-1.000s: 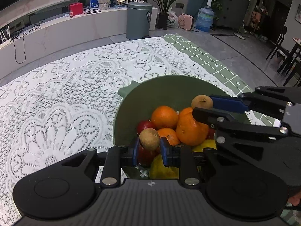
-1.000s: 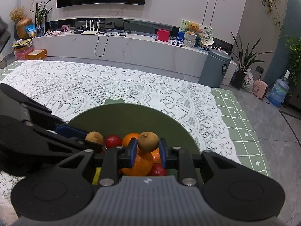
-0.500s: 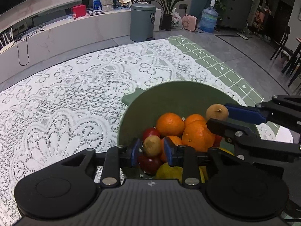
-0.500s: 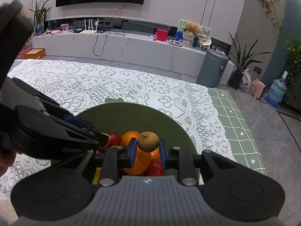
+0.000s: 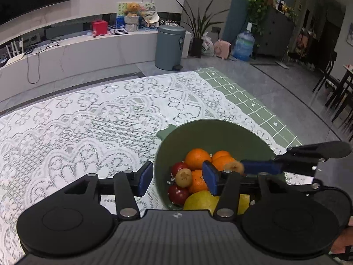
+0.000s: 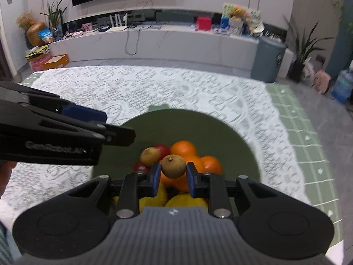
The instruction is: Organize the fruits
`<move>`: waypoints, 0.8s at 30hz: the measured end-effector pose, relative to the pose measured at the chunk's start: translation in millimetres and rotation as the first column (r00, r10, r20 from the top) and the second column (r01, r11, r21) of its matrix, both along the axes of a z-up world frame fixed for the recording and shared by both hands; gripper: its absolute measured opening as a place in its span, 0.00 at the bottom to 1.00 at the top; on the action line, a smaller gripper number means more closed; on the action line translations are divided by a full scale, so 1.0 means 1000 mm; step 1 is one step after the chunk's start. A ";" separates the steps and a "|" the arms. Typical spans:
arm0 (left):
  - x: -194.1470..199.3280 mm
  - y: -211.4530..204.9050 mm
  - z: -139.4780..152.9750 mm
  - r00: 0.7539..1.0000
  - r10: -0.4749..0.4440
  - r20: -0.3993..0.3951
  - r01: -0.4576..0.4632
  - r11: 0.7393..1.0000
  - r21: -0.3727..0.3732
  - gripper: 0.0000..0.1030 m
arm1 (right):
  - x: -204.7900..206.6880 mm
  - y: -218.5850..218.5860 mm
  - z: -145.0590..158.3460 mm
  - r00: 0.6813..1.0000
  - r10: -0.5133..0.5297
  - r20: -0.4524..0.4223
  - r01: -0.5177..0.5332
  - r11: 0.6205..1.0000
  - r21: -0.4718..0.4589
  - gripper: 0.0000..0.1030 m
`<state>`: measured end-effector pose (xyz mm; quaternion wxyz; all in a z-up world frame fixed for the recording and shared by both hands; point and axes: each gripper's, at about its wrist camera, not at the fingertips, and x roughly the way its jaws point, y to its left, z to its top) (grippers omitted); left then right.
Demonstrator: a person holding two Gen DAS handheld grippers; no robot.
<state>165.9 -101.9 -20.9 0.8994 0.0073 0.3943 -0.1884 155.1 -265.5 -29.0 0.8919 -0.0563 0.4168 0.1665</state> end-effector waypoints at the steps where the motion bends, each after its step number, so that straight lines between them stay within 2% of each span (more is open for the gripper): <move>1: -0.002 0.003 0.001 1.000 0.006 0.000 -0.006 1.000 -0.008 0.59 | -0.001 0.003 -0.001 1.000 0.010 -0.009 -0.010 1.000 -0.001 0.21; 8: -0.016 0.024 0.000 0.999 0.050 -0.002 -0.050 0.999 -0.010 0.60 | -0.005 0.022 -0.008 0.998 0.042 -0.041 -0.044 0.997 -0.063 0.21; 16: -0.031 0.049 -0.004 0.995 0.100 -0.020 -0.100 0.994 -0.039 0.61 | -0.002 0.024 -0.009 0.998 0.002 -0.060 -0.008 0.995 -0.100 0.21; 22: -0.043 0.065 -0.008 0.991 0.130 -0.023 -0.131 0.990 -0.049 0.61 | -0.004 0.030 -0.006 0.999 -0.007 -0.048 0.000 0.990 -0.139 0.27; 24: -0.046 0.069 -0.008 0.990 0.137 -0.022 -0.138 0.989 -0.053 0.61 | -0.006 0.030 -0.004 0.999 -0.008 -0.045 0.002 0.991 -0.131 0.32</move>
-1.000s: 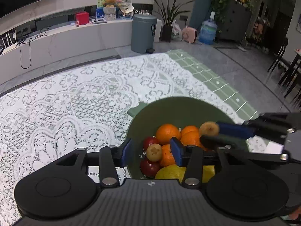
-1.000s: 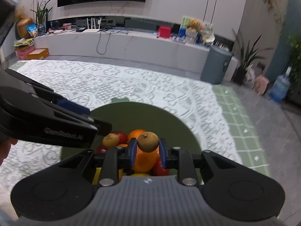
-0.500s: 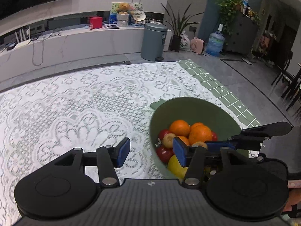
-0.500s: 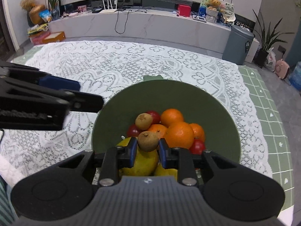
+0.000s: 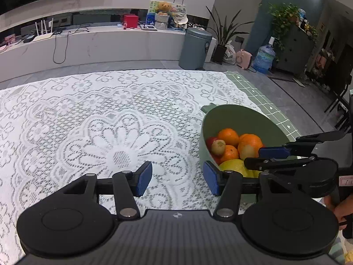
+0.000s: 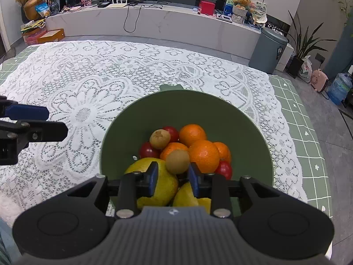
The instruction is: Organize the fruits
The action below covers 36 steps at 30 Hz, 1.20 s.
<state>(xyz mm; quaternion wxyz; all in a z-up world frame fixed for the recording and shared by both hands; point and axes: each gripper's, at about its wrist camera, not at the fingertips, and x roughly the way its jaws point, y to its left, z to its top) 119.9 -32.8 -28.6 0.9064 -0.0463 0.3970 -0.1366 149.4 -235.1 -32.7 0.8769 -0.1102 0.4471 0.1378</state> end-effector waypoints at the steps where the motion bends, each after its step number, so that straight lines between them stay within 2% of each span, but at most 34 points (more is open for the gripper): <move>1: -0.002 0.002 0.000 1.000 0.002 0.003 -0.002 1.000 -0.003 0.61 | -0.002 0.000 0.003 1.000 -0.001 0.007 0.001 1.000 0.003 0.33; 8: -0.015 0.011 0.011 0.998 0.013 0.060 -0.012 1.000 -0.016 0.61 | -0.014 0.002 0.033 0.994 -0.017 0.109 0.019 1.000 -0.013 0.46; 12: -0.025 0.013 0.024 0.992 0.017 0.124 -0.017 1.000 -0.004 0.61 | -0.028 0.000 0.058 0.980 -0.036 0.194 0.032 0.999 0.026 0.61; 14: -0.030 0.012 0.031 0.987 0.017 0.162 -0.021 1.000 0.018 0.64 | -0.038 0.001 0.069 0.970 -0.044 0.238 0.032 0.998 0.053 0.66; 17: -0.040 0.006 0.041 0.971 0.018 0.239 -0.040 0.995 0.088 0.68 | -0.055 0.004 0.085 0.951 -0.055 0.304 0.030 0.996 0.088 0.74; 20: -0.053 0.001 0.051 0.950 0.008 0.311 -0.053 0.989 0.138 0.82 | -0.074 0.003 0.095 0.932 -0.070 0.356 0.027 0.992 0.124 0.82; 21: -0.057 -0.001 0.054 0.943 0.008 0.332 -0.059 0.988 0.146 0.87 | -0.079 0.002 0.096 0.927 -0.077 0.367 0.029 0.990 0.135 0.85; 26: -0.072 -0.006 0.063 0.921 0.037 0.388 -0.112 0.979 0.171 0.90 | -0.110 -0.003 0.092 0.899 -0.131 0.418 0.063 0.983 0.173 0.95; 28: -0.076 -0.006 0.063 0.917 0.039 0.397 -0.116 0.978 0.171 0.94 | -0.123 -0.003 0.087 0.883 -0.143 0.447 0.079 0.984 0.159 0.96; 31: -0.081 -0.009 0.060 0.903 0.051 0.427 -0.143 0.972 0.187 0.94 | -0.139 -0.003 0.080 0.872 -0.150 0.465 0.088 0.984 0.152 0.96; 36: -0.088 -0.015 0.052 0.894 0.082 0.441 -0.181 0.966 0.186 0.97 | -0.153 -0.006 0.069 0.867 -0.184 0.463 0.102 0.975 0.197 0.96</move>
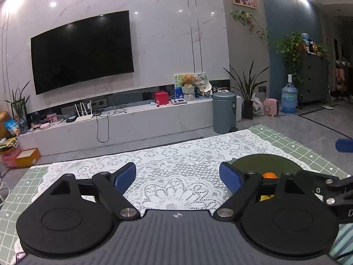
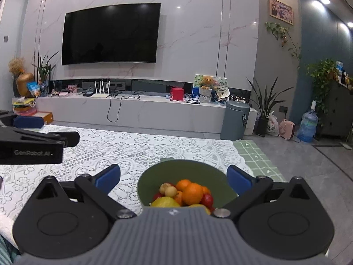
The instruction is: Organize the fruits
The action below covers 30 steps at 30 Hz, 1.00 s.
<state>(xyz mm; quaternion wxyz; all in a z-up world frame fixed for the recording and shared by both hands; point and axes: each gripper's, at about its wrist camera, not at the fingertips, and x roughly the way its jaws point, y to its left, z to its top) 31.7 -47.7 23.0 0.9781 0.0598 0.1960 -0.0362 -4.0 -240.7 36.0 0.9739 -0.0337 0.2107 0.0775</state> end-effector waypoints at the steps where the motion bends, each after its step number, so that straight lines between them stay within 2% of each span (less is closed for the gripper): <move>1: -0.001 -0.001 -0.002 1.000 -0.002 -0.001 0.002 1.000 0.000 0.97 | -0.001 0.000 -0.003 1.000 0.000 -0.002 0.000 1.000 0.007 0.96; 7: -0.005 -0.006 -0.016 0.999 -0.012 -0.042 0.012 1.000 -0.009 0.98 | -0.003 -0.001 -0.019 0.999 0.006 -0.038 -0.005 0.999 0.045 0.96; 13: -0.002 -0.008 -0.027 0.995 0.004 -0.098 -0.006 1.000 -0.018 0.98 | -0.001 -0.001 -0.034 0.996 -0.021 -0.083 0.024 0.999 0.033 0.96; 20: -0.002 -0.019 -0.039 0.988 -0.018 -0.150 0.023 0.999 0.032 0.98 | 0.005 -0.007 -0.050 0.986 -0.061 -0.156 0.065 0.998 0.019 0.96; 25: 0.000 -0.021 -0.046 0.978 -0.023 -0.206 0.031 0.999 0.036 0.98 | 0.010 -0.012 -0.056 0.977 -0.083 -0.197 0.090 0.996 0.026 0.96; 30: -0.001 -0.020 -0.048 0.975 -0.020 -0.222 0.026 0.999 0.025 0.98 | 0.008 -0.012 -0.056 0.976 -0.091 -0.200 0.098 0.995 0.022 0.96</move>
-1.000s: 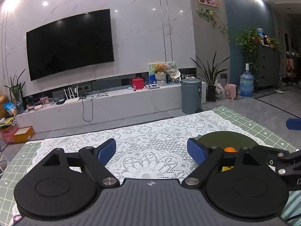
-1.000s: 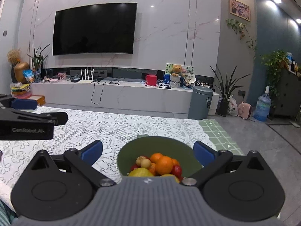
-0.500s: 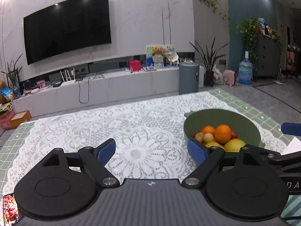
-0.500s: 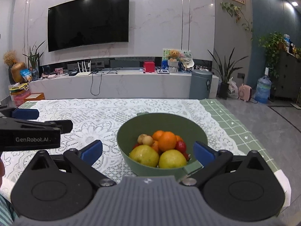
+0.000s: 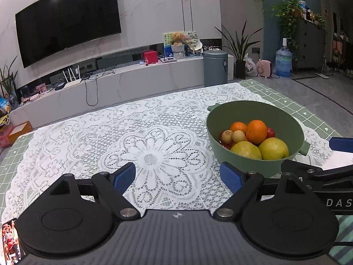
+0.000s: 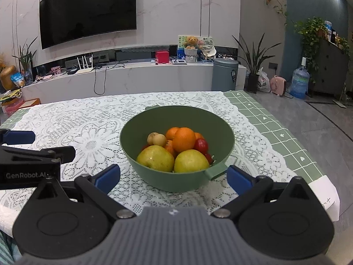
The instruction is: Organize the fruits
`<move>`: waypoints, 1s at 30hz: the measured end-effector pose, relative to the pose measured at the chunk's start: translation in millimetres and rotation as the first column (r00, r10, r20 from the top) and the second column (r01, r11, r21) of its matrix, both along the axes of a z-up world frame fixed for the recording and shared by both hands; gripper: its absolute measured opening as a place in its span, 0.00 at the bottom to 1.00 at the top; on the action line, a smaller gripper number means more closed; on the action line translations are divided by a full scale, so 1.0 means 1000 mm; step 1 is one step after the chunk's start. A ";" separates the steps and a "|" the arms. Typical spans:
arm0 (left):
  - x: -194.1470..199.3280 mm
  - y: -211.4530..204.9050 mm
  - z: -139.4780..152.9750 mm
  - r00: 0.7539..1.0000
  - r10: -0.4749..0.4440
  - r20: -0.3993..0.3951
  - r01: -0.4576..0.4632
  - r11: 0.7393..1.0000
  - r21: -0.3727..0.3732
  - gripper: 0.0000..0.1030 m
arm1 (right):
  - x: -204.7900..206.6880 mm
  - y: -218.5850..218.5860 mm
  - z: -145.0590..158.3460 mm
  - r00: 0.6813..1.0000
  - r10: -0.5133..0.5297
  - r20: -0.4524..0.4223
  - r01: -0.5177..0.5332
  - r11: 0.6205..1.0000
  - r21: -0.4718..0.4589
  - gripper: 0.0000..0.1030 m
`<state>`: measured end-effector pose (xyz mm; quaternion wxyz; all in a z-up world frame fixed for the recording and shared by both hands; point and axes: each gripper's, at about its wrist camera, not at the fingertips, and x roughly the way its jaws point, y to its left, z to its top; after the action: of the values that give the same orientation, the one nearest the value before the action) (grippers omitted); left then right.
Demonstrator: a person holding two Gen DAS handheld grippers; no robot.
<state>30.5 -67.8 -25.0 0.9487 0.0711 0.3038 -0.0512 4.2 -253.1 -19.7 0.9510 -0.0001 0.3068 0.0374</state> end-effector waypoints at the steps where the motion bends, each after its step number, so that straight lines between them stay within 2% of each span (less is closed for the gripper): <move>1: 0.000 0.000 0.000 1.000 0.000 0.001 0.000 1.000 0.000 0.98 | 0.000 0.000 0.000 1.000 0.001 0.002 -0.001 1.000 -0.002 0.96; 30: 0.000 0.007 0.002 0.999 0.029 -0.013 -0.029 1.000 -0.010 0.98 | -0.003 0.006 0.002 1.000 0.017 0.008 -0.016 1.000 -0.022 0.96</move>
<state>30.2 -60.4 -22.5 0.9477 0.0617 0.3106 -0.0393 1.6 -247.2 -18.1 0.9519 -0.0134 0.3033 0.0419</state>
